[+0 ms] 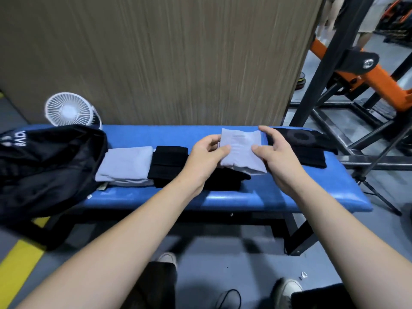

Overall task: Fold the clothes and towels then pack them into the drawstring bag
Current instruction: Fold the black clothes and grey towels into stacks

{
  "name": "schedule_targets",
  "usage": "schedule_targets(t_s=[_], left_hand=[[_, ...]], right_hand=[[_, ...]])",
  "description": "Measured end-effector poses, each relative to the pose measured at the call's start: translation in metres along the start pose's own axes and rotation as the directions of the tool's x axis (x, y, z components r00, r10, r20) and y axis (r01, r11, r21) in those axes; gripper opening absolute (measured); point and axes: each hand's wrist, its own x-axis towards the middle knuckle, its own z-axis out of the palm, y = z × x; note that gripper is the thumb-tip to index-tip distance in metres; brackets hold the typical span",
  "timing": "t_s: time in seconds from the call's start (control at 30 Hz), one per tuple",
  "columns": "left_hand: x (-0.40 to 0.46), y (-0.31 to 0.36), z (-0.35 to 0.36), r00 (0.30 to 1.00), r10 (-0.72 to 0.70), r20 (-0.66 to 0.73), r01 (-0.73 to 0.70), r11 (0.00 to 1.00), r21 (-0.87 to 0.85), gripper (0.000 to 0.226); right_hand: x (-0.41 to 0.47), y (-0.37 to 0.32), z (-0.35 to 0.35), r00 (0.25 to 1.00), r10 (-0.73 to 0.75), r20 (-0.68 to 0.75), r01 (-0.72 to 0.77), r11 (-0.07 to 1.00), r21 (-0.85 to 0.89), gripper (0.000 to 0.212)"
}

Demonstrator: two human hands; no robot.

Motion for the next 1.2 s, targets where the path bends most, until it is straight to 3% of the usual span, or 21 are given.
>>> schedule_targets(t_s=[0.17,0.33,0.5,0.67,0.77,0.87,1.0,1.1,1.2], left_hand=[[-0.007,0.008,-0.061,0.989,0.056,-0.136,-0.056,0.998,-0.002,0.027],[-0.017,0.013,-0.125,0.952,0.095,-0.291,-0.094,0.995,0.018,0.03],[-0.027,0.005,-0.185,0.898,0.179,-0.402,-0.085,0.967,0.24,0.04],[-0.031,-0.008,-0.225,0.883,0.262,-0.389,-0.055,0.882,0.468,0.022],[-0.028,-0.016,-0.239,0.888,0.237,-0.393,0.039,0.814,0.58,0.014],[-0.031,-0.016,-0.242,0.897,0.192,-0.398,0.096,0.796,0.598,0.018],[-0.032,-0.014,-0.241,0.913,0.185,-0.363,0.119,0.732,0.671,0.026],[-0.031,-0.019,-0.241,0.92,0.215,-0.326,0.09,0.696,0.713,0.029],[-0.028,-0.02,-0.241,0.913,0.244,-0.326,0.044,0.736,0.676,0.032]], right_hand=[[-0.003,-0.007,0.071,0.993,-0.104,0.057,0.107,0.993,-0.05,0.05],[-0.002,-0.006,0.137,0.981,-0.102,0.164,0.094,0.994,0.057,0.043],[0.004,0.009,0.195,0.976,-0.135,0.169,0.161,0.975,-0.152,0.024],[0.013,0.029,0.242,0.959,-0.183,0.216,0.263,0.859,-0.439,0.026],[0.015,0.033,0.258,0.945,-0.23,0.234,0.323,0.774,-0.544,0.028],[0.016,0.036,0.266,0.915,-0.313,0.255,0.398,0.595,-0.699,0.028],[0.016,0.042,0.266,0.902,-0.326,0.284,0.393,0.343,-0.853,0.029],[0.017,0.043,0.264,0.886,-0.355,0.298,0.408,0.291,-0.866,0.029],[0.018,0.04,0.262,0.893,-0.358,0.271,0.398,0.348,-0.849,0.026]])
